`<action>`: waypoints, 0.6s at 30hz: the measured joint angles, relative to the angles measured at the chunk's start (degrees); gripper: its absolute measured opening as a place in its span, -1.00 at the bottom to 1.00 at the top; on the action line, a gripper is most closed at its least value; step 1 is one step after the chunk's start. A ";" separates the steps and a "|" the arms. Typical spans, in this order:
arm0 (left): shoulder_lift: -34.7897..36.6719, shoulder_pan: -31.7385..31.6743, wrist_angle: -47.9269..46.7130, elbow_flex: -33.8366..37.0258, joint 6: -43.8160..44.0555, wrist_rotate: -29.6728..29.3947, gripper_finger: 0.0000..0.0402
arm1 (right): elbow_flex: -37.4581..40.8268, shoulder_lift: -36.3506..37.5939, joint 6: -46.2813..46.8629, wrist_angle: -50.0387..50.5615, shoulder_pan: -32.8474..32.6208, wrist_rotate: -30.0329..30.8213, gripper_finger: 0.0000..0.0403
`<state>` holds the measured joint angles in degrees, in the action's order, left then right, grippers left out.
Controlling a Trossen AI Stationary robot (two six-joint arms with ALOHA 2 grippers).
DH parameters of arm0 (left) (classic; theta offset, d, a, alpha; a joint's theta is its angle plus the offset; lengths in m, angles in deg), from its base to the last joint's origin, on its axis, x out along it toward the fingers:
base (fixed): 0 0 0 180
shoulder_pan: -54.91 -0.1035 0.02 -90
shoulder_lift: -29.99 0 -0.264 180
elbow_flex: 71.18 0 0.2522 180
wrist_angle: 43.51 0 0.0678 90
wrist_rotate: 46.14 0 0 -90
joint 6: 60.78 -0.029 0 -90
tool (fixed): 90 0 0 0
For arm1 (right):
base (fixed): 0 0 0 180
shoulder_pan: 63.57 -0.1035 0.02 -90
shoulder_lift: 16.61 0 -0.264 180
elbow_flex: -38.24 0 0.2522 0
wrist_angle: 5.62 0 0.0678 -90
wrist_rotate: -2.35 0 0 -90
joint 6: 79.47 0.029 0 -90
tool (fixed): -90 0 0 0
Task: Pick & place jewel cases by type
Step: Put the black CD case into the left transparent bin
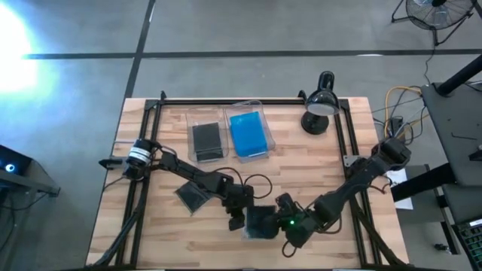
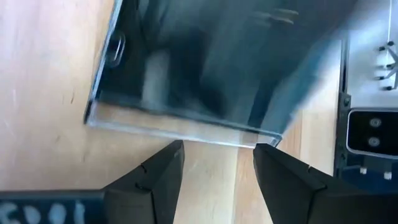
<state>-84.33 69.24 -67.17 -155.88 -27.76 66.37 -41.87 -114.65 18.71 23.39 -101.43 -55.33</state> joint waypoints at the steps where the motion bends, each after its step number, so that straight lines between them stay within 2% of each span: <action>1: 0.00 0.00 0.40 0.00 0.09 -0.13 -0.11 | -0.29 -0.26 -0.31 0.01 0.34 -0.10 0.15; 8: 0.00 0.10 0.66 0.00 1.13 -0.32 -0.11 | -0.65 -0.57 -0.15 0.24 1.27 -1.98 0.15; 14: 0.00 1.21 0.92 0.01 5.88 -0.08 -0.11 | -0.42 -0.17 11.89 19.08 -1.49 -12.21 0.15; 16: 0.00 2.38 2.10 0.05 9.10 -0.01 -0.11 | 0.60 -0.17 15.47 21.11 -2.73 -15.38 0.14; 18: 0.00 4.12 4.46 0.07 10.93 0.00 -0.11 | 1.31 -0.17 17.37 20.54 -4.37 -15.97 0.15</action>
<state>-84.33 73.35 -62.70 -155.82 -16.83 66.37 -40.56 -114.82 36.07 43.93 -105.80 -71.29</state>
